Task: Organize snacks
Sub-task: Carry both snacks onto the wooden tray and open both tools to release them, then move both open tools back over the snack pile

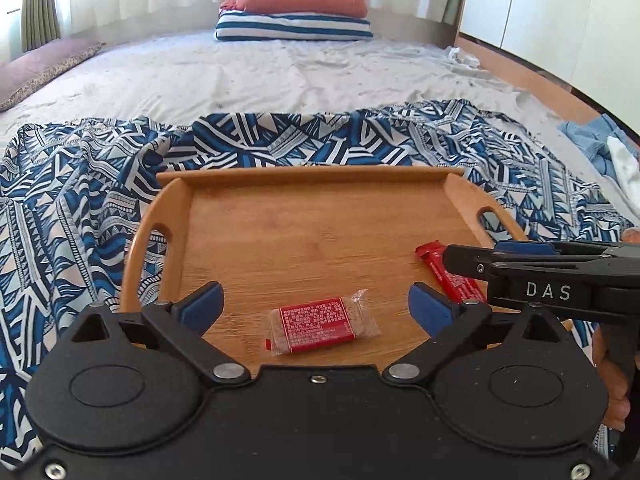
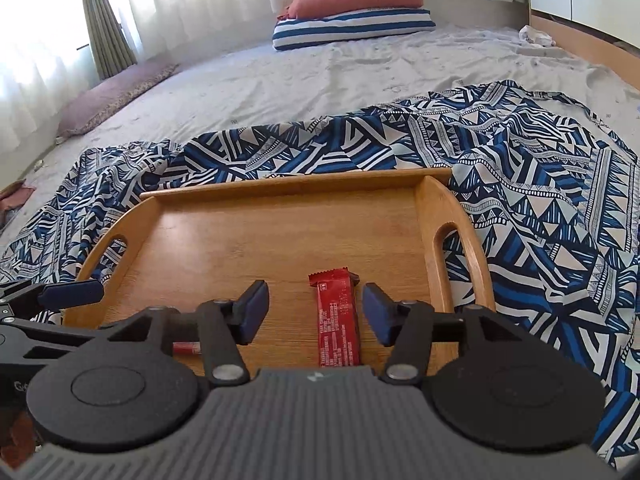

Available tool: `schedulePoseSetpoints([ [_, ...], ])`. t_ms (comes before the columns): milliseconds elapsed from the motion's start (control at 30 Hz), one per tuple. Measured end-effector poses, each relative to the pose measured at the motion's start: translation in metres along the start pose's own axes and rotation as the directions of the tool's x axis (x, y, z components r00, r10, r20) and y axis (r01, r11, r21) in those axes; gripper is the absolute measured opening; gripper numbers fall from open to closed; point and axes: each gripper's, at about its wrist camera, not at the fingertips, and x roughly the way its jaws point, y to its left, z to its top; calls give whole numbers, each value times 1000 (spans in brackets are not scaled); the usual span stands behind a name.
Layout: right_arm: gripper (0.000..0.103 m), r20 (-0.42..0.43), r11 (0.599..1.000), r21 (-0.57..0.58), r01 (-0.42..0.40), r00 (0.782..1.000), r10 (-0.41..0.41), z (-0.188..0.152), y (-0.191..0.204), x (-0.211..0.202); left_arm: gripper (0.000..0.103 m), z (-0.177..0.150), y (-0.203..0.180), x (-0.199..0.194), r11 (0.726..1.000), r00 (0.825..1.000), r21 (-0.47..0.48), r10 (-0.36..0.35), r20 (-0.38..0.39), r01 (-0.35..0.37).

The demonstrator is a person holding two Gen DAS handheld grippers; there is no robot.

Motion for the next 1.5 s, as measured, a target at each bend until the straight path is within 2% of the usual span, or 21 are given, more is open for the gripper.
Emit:
schedulePoseSetpoints([
  [133, 79, 30, 1000, -16, -18, 999, 19, -4, 3, -19, 101, -6, 2, -25, 1000, 1000, -9, -3, 20, 3],
  [233, 87, 51, 999, -36, -34, 998, 36, -11, 5, -35, 102, -16, 6, -46, 999, 999, -28, -14, 44, 15],
  [400, 92, 83, 997, -60, -58, 995, 63, -27, 6, -59, 103, -44, 16, -81, 998, 995, -44, -41, 86, 45],
  [600, 98, 116, 995, -50, -83, 989, 89, -54, -1, -83, 103, -80, 23, -110, 999, 990, -43, -4, 141, 10],
  [700, 103, 140, 995, -75, -66, 987, 76, -69, -1, -92, 103, -98, 22, -120, 1000, 988, -28, 6, 154, -1],
  [1033, 103, 230, 996, -91, -22, 972, 42, -122, -5, -115, 103, -150, 9, -137, 1000, 974, 1, 0, 228, 0],
  [1233, 103, 330, 991, -117, 59, 944, -17, -152, -2, -131, 103, -174, 4, -137, 1000, 970, 16, 14, 243, -19],
  [1500, 103, 341, 990, -86, 110, 937, -75, -176, -1, -130, 103, -197, -2, -138, 997, 960, 52, 35, 279, -51],
])
